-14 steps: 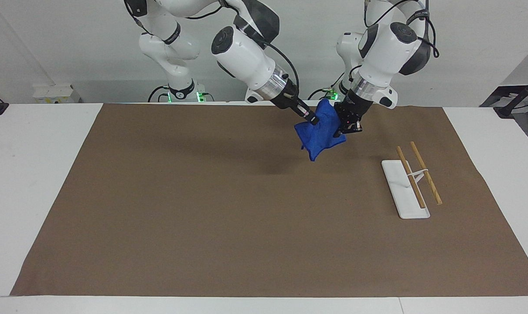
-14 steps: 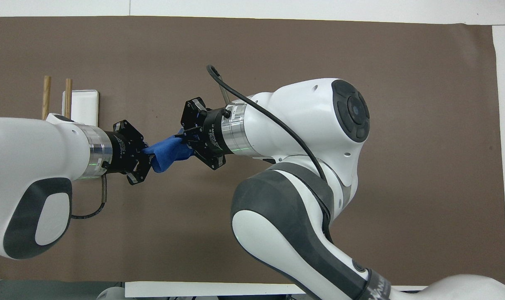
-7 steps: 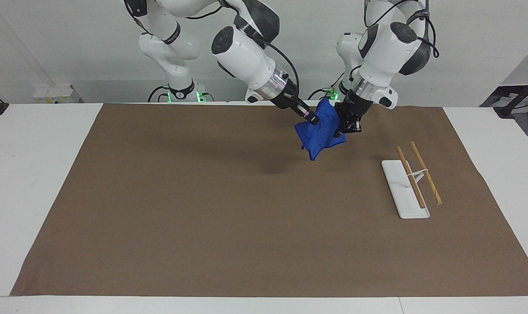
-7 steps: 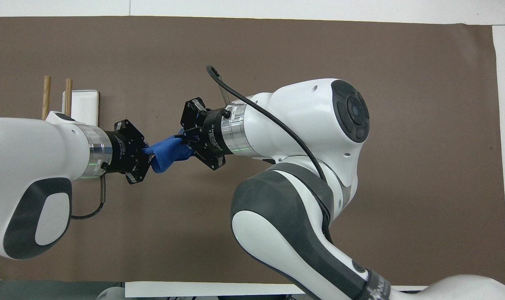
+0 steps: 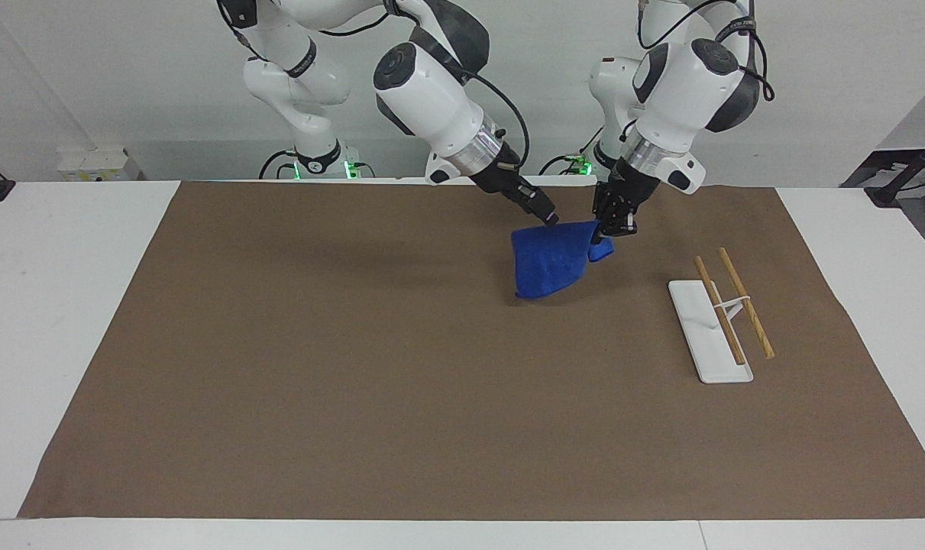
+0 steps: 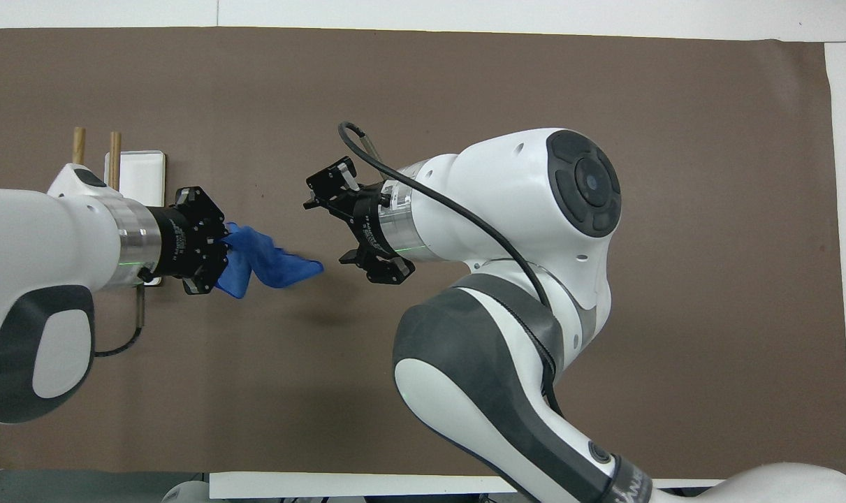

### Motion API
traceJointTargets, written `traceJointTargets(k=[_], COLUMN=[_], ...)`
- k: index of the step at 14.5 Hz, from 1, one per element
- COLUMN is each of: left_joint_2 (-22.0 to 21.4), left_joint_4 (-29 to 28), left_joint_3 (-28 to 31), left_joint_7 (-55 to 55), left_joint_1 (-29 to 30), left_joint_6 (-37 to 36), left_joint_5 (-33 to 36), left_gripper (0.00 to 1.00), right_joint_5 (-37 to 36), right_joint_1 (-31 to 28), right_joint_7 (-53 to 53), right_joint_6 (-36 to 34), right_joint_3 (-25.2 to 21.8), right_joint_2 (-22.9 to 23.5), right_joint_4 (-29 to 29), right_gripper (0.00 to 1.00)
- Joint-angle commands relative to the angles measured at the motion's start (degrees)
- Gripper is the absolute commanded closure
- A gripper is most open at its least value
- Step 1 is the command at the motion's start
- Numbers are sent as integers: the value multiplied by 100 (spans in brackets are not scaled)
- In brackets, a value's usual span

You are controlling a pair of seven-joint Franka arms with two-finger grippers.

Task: Right arm passes towel to left arm to hang
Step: 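Open the right gripper and withdraw it while the left gripper pulls the towel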

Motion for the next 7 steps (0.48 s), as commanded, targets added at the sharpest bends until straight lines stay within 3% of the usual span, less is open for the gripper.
traceJointTargets(k=[1,4,7], left_joint_2=[-48,-48,109], left_joint_4=[-128,-189,-172], left_joint_3=[-21,-30,-30], left_joint_7=[1467,3243,4380], left_joint_1=[598,1486,1971], left_joint_6=[156,199,680], left_joint_5=[-112,-112,-138], left_gripper=[99,99,100], right_joint_5=[-531,-1516,-1765], right_joint_1=[-62,-44,-18], right_joint_7=[-785,-2861,-5526], right_joint_6=[-546,-2037,-2911], right_joint_3=[-413,-1247,-2345], right_joint_2=[-347,-610,-953], right_joint_4=[-225,-190,-207], right_gripper=[0,0,0])
